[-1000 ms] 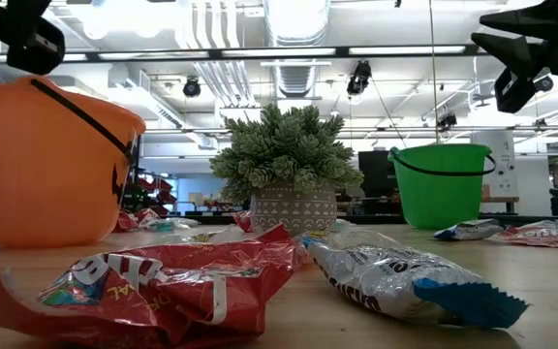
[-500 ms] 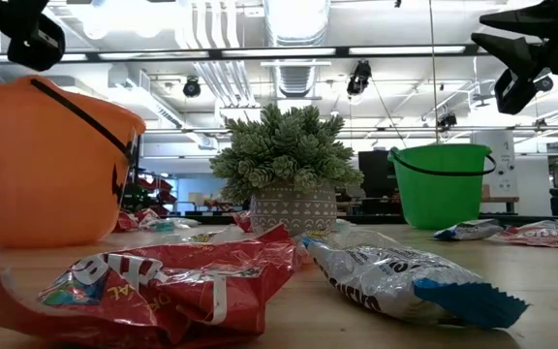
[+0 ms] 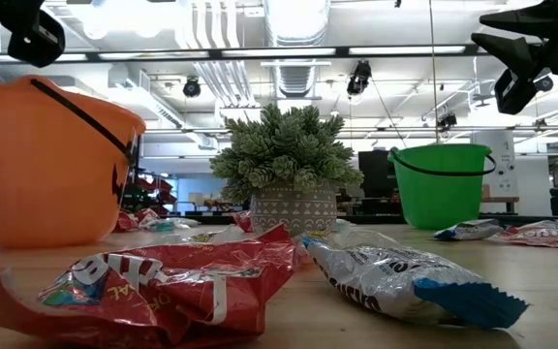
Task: Sort candy
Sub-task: Put the red candy into the green bucket
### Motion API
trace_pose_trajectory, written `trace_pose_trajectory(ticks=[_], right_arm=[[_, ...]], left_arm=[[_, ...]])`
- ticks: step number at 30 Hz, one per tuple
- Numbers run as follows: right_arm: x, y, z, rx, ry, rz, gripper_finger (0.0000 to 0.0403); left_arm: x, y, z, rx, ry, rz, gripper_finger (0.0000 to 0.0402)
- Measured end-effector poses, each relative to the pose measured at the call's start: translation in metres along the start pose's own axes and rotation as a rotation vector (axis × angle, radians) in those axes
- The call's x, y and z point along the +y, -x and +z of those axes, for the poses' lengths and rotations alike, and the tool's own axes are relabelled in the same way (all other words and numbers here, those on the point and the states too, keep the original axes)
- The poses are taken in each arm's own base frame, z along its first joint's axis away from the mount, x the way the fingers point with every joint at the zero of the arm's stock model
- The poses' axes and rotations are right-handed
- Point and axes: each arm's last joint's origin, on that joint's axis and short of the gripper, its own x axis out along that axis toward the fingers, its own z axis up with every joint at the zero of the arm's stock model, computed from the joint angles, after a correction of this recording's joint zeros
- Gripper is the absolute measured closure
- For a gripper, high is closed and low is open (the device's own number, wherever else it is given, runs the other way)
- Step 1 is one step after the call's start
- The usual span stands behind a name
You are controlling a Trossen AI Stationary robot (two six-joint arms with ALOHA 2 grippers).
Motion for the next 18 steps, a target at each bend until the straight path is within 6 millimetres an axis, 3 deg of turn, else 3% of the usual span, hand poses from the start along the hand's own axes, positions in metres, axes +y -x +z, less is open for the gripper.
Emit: trace_pose_trajectory(ticks=[8,14,18], right_arm=[[0.0000,0.0000,0.0000,0.000,-0.008,0.000,0.0319],[0.0000,0.0000,0.0000,0.000,-0.008,0.001,0.0319],[0.0000,0.0000,0.0000,0.000,-0.008,0.000,0.0319]], left_arm=[[0.0018,-0.0002,0.0010,-0.008,0.053,0.064,0.0299],[0.0073,0.0007,0.0007,-0.035,0.304,0.257,0.0299],[0.0074,0.0008,0.0006,-0.041,0.347,0.260,0.0299]])
